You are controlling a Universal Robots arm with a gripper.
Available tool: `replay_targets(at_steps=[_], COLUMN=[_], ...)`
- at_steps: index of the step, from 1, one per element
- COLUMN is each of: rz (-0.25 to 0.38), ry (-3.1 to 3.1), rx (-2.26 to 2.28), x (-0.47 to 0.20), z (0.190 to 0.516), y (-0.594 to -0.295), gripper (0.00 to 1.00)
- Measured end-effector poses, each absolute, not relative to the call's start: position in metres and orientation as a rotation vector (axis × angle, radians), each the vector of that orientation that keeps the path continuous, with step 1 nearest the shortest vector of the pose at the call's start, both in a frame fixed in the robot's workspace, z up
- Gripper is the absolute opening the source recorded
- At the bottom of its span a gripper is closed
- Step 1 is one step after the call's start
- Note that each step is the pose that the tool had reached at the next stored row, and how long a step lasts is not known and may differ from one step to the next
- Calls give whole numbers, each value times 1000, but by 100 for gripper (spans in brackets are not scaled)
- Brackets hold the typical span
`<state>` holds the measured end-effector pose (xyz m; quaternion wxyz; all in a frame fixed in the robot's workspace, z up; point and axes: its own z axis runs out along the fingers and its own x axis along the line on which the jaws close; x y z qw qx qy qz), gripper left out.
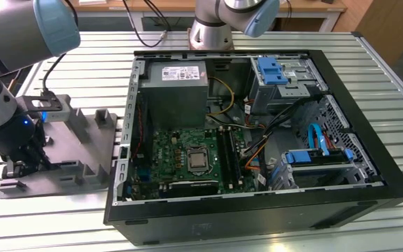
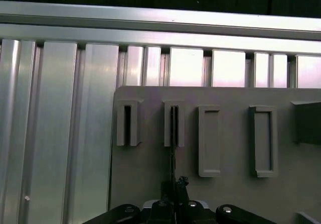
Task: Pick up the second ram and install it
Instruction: 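Pick up the second ram and move it above second insertion slot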
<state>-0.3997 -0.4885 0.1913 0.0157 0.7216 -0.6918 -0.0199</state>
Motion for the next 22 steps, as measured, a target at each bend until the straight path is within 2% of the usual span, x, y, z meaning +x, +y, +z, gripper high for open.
replay_targets(at_steps=[1, 16, 22], rz=[-62, -62, -67], ry=[-2152, -2152, -2154], rx=[2245, 2245, 2247], x=[-400, -400, -400], z=[191, 191, 202], y=[-488, -488, -488], gripper=[14, 14, 14])
